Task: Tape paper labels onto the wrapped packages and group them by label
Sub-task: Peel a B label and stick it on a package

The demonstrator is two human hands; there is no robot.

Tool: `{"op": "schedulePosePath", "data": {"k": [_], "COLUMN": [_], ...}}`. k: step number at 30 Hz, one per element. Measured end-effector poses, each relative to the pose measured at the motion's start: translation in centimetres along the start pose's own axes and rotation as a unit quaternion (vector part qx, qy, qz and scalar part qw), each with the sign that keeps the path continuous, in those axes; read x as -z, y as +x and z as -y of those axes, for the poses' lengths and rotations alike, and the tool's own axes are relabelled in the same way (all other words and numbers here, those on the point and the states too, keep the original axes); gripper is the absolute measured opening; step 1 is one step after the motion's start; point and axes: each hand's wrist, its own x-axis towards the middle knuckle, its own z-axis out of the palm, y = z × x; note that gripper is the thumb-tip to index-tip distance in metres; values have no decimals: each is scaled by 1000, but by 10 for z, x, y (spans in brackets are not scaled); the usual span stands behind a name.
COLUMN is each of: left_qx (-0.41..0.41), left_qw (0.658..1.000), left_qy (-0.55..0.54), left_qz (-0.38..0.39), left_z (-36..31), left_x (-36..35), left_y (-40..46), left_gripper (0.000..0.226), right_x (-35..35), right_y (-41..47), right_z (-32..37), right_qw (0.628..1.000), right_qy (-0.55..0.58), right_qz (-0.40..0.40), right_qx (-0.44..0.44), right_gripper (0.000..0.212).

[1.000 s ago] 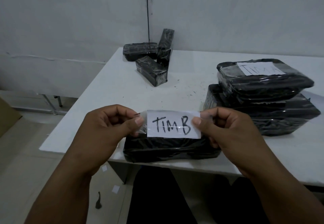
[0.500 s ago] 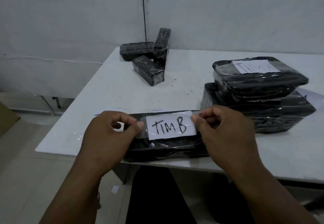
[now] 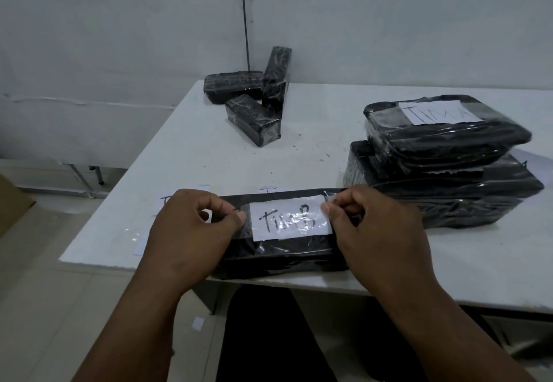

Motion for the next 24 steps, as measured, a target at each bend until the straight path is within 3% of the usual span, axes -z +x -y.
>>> {"op": "schedulePosePath", "data": {"k": [17, 24], "left_qx": [17, 60], "left_qw": [999, 998], "left_qy": [37, 10], "left_qz": [9, 30], "left_z": [5, 8], "left_x": [-1, 2], "left_y": [5, 4], "left_gripper": [15, 30], "right_x": [-4, -1], "right_y": [0, 0], "right_z": [-7, -7], "right_qw": [998, 999], "right_qy": [1, 2], "right_qz": [-25, -25], "right_qx": [49, 41], "right_gripper": [12, 16]}}
